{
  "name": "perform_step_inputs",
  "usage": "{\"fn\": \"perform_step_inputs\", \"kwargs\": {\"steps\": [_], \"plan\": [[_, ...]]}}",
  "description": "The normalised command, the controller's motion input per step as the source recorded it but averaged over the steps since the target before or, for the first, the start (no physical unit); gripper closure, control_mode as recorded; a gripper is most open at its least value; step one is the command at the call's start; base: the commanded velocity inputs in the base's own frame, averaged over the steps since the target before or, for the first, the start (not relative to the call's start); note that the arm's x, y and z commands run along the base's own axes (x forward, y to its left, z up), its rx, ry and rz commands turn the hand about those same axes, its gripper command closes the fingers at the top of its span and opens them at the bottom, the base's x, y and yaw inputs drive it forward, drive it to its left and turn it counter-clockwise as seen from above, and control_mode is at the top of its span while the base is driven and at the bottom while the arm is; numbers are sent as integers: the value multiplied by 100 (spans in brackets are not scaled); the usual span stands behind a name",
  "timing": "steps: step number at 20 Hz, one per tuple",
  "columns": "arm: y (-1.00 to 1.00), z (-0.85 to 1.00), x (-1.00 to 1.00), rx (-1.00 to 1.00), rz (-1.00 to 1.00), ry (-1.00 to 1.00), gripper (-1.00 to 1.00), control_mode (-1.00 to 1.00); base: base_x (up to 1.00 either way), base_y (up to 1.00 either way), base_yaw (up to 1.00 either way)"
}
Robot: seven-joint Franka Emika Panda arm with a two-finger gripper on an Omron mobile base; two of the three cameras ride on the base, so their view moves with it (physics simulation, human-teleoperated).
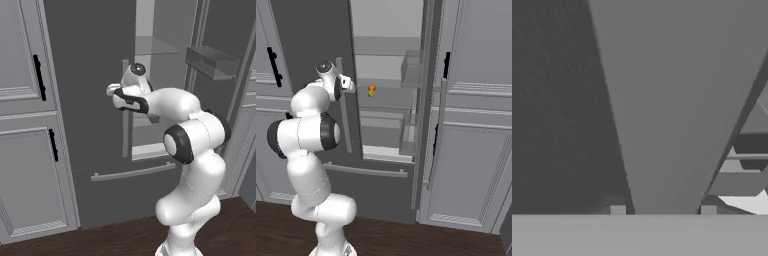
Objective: Grab a lemon wedge from the fridge and one ice cube from the ice bowl, and put them in the glass of lemonade.
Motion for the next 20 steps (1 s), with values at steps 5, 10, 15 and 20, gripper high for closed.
{"fn": "perform_step_inputs", "kwargs": {"steps": [5, 10, 15, 20], "plan": [[78, 1, -63, -1, 9, -2, 100, -100, 0, 0, 0], [85, 14, -83, 0, 12, -3, 100, -100, 0, 0, 0], [96, 22, -100, 0, 15, 0, 100, -100, 0, 0, 0], [88, 35, -100, -3, 17, 0, 100, -100, 0, 0, 0]]}}
